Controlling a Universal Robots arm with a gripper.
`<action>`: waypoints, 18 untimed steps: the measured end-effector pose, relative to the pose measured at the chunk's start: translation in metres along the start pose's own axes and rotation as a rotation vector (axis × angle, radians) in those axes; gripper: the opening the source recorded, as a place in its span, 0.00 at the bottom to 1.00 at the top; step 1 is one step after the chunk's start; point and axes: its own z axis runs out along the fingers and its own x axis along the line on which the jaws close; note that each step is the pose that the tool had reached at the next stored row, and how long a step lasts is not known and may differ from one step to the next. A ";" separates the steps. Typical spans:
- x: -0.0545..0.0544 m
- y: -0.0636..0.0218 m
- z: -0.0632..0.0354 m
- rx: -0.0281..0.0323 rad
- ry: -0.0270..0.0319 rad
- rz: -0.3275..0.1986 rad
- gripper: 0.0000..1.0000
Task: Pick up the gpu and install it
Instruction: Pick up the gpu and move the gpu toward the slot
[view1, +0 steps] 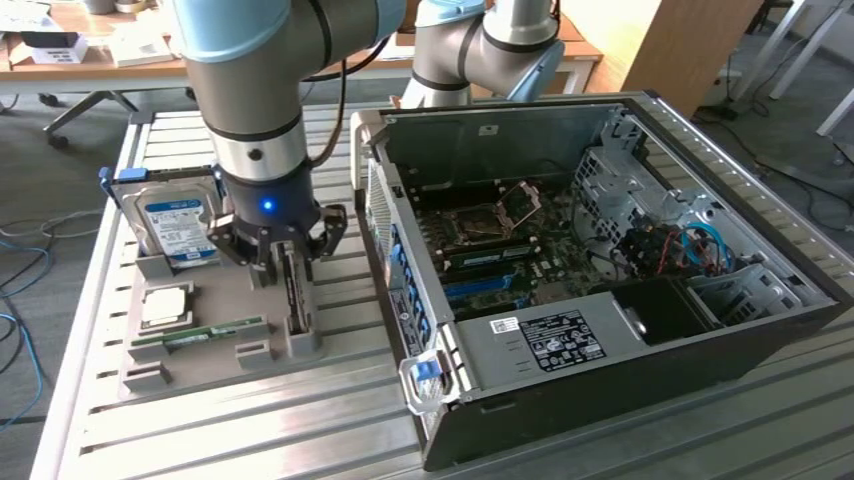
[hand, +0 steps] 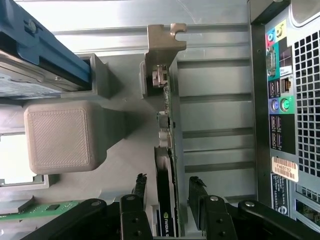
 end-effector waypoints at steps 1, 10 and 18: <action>0.000 0.0000 0.0008 0.0000 0.0000 0.000 0.47; 0.000 -0.0002 0.0044 0.0001 0.0001 0.000 0.47; 0.000 0.0005 0.0049 0.0000 0.0000 0.000 0.47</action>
